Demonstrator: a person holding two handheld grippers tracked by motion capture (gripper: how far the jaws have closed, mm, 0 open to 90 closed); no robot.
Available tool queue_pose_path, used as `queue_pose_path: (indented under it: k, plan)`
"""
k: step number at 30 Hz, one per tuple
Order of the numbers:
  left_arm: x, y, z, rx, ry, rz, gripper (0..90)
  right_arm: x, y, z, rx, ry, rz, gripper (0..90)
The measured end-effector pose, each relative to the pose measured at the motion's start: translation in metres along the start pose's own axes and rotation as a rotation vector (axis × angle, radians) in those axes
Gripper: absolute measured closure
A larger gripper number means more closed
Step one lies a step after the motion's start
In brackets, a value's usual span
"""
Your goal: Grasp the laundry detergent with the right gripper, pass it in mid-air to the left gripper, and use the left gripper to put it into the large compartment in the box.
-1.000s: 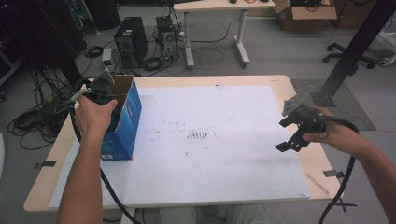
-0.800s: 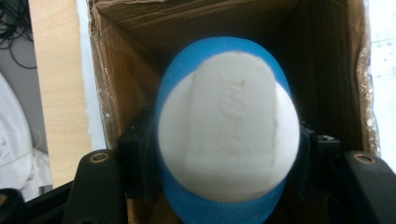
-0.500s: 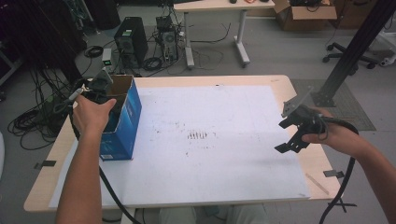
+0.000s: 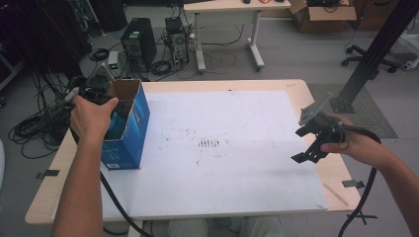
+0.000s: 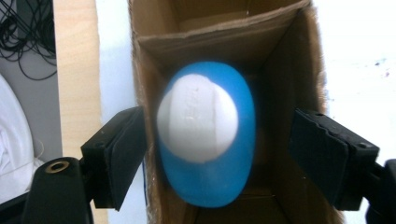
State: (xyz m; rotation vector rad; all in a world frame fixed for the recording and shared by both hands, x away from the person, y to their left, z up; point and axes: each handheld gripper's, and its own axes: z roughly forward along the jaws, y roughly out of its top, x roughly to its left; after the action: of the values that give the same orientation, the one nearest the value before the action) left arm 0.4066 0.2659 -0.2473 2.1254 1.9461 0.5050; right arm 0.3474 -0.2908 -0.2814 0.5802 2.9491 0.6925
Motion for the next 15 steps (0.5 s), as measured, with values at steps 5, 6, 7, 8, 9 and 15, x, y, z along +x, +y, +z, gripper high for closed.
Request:
queue_pose_path:
  k: [5, 6, 7, 8, 9, 15]
  plan:
    - [-0.001, 0.001, -0.012, -0.013, 0.004, 0.007, 16.4, 0.002, 0.001, -0.003, -0.006, -0.002, -0.004, 6.8]
    - [-0.002, 0.001, -0.016, -0.016, 0.008, 0.009, 16.0, 0.002, 0.001, -0.003, -0.008, -0.001, -0.006, 6.8]
    - [-0.002, 0.001, -0.018, -0.018, 0.006, 0.008, 15.3, 0.003, 0.001, -0.004, -0.009, -0.002, -0.009, 6.8]
    - [-0.003, 0.001, -0.021, -0.021, 0.002, 0.009, 14.7, 0.004, 0.001, -0.004, -0.009, -0.002, -0.009, 6.9]
    - [-0.003, 0.001, -0.022, -0.02, 0.001, 0.009, 14.3, 0.005, 0.001, -0.004, -0.009, -0.002, -0.012, 6.9]
    - [-0.006, 0.0, -0.034, -0.02, -0.013, 0.012, 12.8, 0.008, 0.001, -0.007, -0.015, -0.005, -0.014, 6.9]
